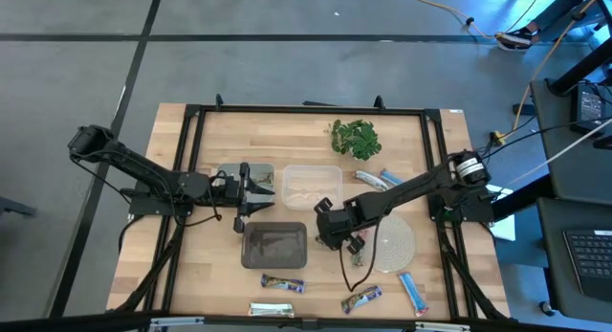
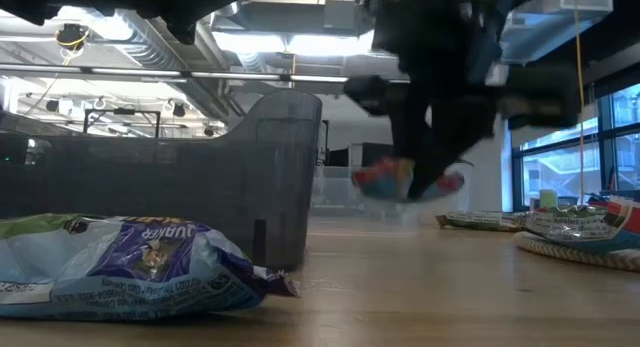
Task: Pick and place Granola Bars by type
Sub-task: Put the red granola bar into the white transparent bin
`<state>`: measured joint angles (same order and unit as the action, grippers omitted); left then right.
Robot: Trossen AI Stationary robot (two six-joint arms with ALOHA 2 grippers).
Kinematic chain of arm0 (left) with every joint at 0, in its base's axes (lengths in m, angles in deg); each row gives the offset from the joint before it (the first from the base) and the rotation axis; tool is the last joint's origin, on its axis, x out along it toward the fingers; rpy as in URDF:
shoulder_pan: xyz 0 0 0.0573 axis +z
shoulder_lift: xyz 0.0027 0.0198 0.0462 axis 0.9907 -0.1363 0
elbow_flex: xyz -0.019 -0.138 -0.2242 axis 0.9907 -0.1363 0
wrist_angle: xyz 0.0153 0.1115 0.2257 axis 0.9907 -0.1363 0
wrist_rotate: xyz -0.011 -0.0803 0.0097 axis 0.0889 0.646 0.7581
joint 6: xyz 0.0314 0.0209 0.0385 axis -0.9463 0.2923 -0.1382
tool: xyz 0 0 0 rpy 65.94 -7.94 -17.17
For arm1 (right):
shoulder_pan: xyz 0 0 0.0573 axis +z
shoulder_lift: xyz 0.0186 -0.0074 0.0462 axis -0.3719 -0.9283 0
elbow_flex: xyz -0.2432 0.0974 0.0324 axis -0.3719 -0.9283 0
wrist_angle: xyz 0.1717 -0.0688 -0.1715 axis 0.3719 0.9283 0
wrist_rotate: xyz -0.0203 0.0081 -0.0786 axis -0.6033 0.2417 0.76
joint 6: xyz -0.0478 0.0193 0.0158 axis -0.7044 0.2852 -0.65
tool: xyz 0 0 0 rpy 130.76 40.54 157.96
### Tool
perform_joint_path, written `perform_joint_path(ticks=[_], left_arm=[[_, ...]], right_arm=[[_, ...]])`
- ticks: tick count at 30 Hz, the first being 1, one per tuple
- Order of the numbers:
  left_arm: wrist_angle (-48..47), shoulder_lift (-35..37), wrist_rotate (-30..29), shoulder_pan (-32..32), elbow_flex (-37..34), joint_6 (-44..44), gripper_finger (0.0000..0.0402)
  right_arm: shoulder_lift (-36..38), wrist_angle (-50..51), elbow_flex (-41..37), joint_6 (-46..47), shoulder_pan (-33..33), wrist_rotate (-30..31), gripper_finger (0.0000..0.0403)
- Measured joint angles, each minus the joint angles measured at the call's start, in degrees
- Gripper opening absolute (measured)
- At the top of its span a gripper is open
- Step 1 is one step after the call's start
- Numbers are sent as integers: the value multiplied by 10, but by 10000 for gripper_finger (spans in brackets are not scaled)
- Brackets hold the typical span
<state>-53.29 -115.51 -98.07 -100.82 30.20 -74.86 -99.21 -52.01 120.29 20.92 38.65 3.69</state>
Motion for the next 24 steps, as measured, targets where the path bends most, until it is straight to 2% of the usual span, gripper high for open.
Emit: perform_joint_path(ticks=[3, 5, 10, 12, 20, 24], left_arm=[[-1, 0, -1, 0, 0, 0, 125], [-3, 0, -2, 0, 0, 0, 125], [-4, 0, -3, 0, 0, 0, 122], [-5, 0, -3, 0, 0, 0, 122], [-5, 0, -2, 0, 0, 0, 123], [-5, 0, -2, 0, 0, 0, 121]], right_arm=[[20, 37, 24, -1, 0, 3, 66], [27, 57, 43, -3, 0, 28, 66], [31, 75, 83, -5, -9, 155, 66], [31, 58, 84, -6, -19, 186, 68], [31, 25, 72, -4, -90, 185, 68], [28, -11, 61, 10, -125, 119, 69]])
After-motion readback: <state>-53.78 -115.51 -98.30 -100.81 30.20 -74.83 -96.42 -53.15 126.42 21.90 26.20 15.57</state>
